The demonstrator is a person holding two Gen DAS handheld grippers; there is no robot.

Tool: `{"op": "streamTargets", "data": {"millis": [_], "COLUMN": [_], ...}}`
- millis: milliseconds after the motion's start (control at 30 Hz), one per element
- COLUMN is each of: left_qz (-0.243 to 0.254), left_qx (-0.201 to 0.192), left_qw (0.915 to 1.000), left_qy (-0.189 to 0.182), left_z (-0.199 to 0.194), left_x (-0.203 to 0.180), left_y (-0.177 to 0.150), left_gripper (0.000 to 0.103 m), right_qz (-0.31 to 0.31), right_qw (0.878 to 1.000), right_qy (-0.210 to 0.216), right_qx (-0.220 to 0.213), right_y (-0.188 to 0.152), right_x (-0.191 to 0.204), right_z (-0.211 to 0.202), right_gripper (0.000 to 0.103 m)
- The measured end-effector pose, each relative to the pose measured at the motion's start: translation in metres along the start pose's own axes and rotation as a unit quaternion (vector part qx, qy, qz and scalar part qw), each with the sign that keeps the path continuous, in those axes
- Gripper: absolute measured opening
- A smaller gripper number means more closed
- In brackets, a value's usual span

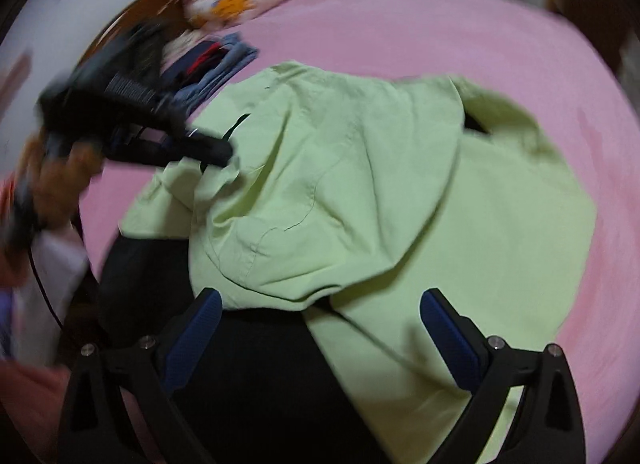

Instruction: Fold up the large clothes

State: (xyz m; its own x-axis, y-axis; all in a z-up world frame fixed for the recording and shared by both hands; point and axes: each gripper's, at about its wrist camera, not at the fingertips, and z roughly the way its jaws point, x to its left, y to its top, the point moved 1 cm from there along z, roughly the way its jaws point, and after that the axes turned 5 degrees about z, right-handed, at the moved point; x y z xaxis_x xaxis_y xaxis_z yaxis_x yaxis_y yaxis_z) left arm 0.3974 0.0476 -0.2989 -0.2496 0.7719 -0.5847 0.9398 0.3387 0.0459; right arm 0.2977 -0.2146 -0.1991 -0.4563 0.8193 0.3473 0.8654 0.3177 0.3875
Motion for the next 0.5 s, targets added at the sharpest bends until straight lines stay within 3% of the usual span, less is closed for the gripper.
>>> {"op": "streamTargets", "data": {"millis": [100,200,300,333,367,433,500], "left_qz": [-0.003,-0.022,-0.036,-0.037,-0.039,-0.044,-0.044], "left_qx": [-0.008,0.008,0.018,0.021,0.021,0.019,0.003], "left_qw": [0.999,0.9982,0.9974,0.9975,0.9977,0.9977,0.998], "left_qy": [0.043,0.055,0.06,0.057,0.051,0.047,0.045], "left_z": [-0.006,-0.004,0.004,0.005,0.008,0.012,0.012], "left_x": [0.009,0.027,0.043,0.049,0.049,0.051,0.05], "left_y": [-0.008,-0.011,-0.012,-0.011,-0.01,-0.005,0.001], "left_gripper": [0.027,0.028,0.028,0.028,0.027,0.006,0.003], "right_qz": [0.112,0.202,0.265,0.275,0.278,0.278,0.261], "right_qw": [0.993,0.979,0.963,0.961,0.96,0.96,0.965], "right_qy": [0.019,0.036,0.042,0.036,0.032,0.027,0.016], "right_qx": [0.009,0.016,0.011,0.005,0.002,-0.01,-0.025], "right_y": [-0.005,-0.012,-0.015,-0.014,-0.013,-0.005,0.005], "right_x": [-0.016,-0.03,-0.038,-0.039,-0.039,-0.039,-0.038], "right_z": [0.012,0.025,0.039,0.044,0.047,0.052,0.052], "right_gripper": [0.095,0.079,0.045,0.021,0.007,0.004,0.004]}}
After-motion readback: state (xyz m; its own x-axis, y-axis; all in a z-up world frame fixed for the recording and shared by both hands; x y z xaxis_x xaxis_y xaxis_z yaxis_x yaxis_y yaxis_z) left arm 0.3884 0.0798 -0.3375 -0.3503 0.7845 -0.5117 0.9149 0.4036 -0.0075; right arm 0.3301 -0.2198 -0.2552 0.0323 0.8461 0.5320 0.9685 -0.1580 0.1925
